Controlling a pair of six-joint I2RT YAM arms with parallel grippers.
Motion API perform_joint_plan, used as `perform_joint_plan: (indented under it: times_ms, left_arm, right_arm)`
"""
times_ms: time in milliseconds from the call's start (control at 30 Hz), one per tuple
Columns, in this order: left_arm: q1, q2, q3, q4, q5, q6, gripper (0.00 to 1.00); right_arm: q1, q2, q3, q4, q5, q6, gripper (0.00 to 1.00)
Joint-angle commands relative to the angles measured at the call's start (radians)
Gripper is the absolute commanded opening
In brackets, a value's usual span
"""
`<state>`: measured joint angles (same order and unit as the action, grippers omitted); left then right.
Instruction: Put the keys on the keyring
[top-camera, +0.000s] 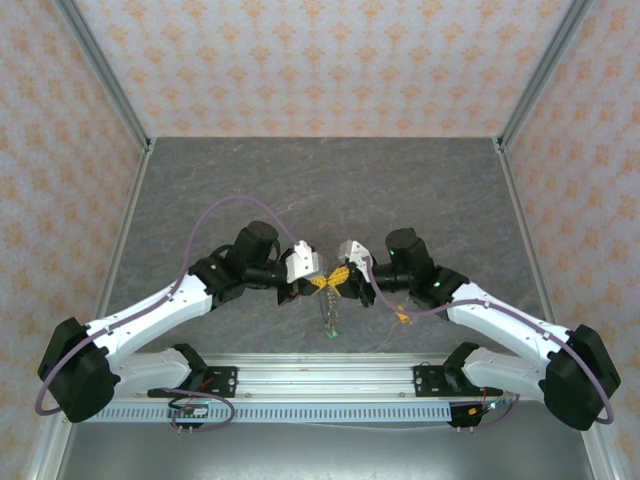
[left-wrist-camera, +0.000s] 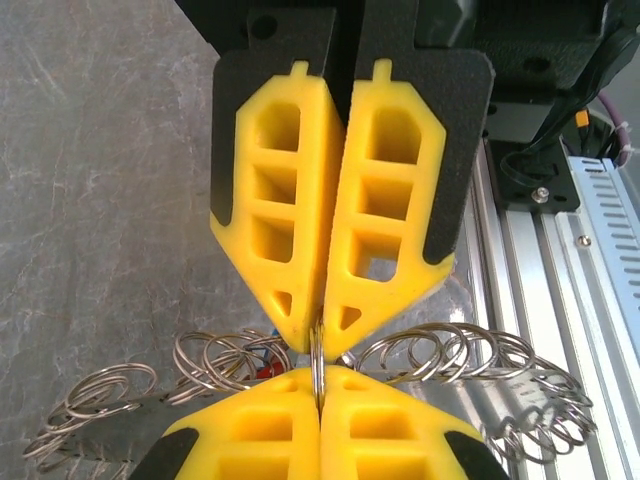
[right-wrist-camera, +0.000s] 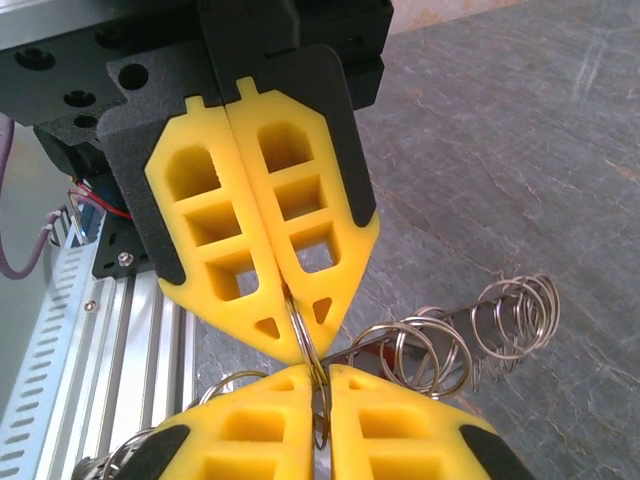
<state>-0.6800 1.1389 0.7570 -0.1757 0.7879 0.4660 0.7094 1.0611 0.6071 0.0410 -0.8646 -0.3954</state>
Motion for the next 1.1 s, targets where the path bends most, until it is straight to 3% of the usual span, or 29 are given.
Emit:
perform_joint_plan:
  times_ms: [0,167,300,400,467,600,1067]
  left_arm:
    - [-0.003,-0.019,0.005,0.127,0.106,-0.03,0.0]
    - [-0.001,-0.01,0.011,0.125,0.128,-0.028,0.0]
    - [-0.001,-0.017,0.014,0.103,0.098,-0.022,0.0]
    - [-0.001,-0.025,0.025,0.045,0.037,0.009,0.0]
    - [-0.002,-0.022,0.036,-0.003,-0.018,0.031,0.08]
    - [-0.002,-0.019,0.054,-0.071,-0.09,0.062,0.13]
    - [-0.005,0.008,0.095,-0.097,-0.074,0.074,0.14]
  right_arm:
    - [-0.011,-0.016,-0.01,0.128,-0.035,0.044,0.12]
    - [-0.021,-0.017,-0.012,0.134,-0.048,0.046,0.12]
    - [-0.028,-0.021,-0.002,0.117,-0.041,0.041,0.01]
    - [-0.027,-0.018,0.03,0.051,-0.011,0.016,0.0]
    - [-0.028,-0.016,0.052,0.005,-0.006,-0.003,0.0]
    - [-0.021,-0.015,0.092,-0.058,0.009,-0.024,0.0]
    - [0.029,0.013,0.176,-0.187,0.095,-0.086,0.0]
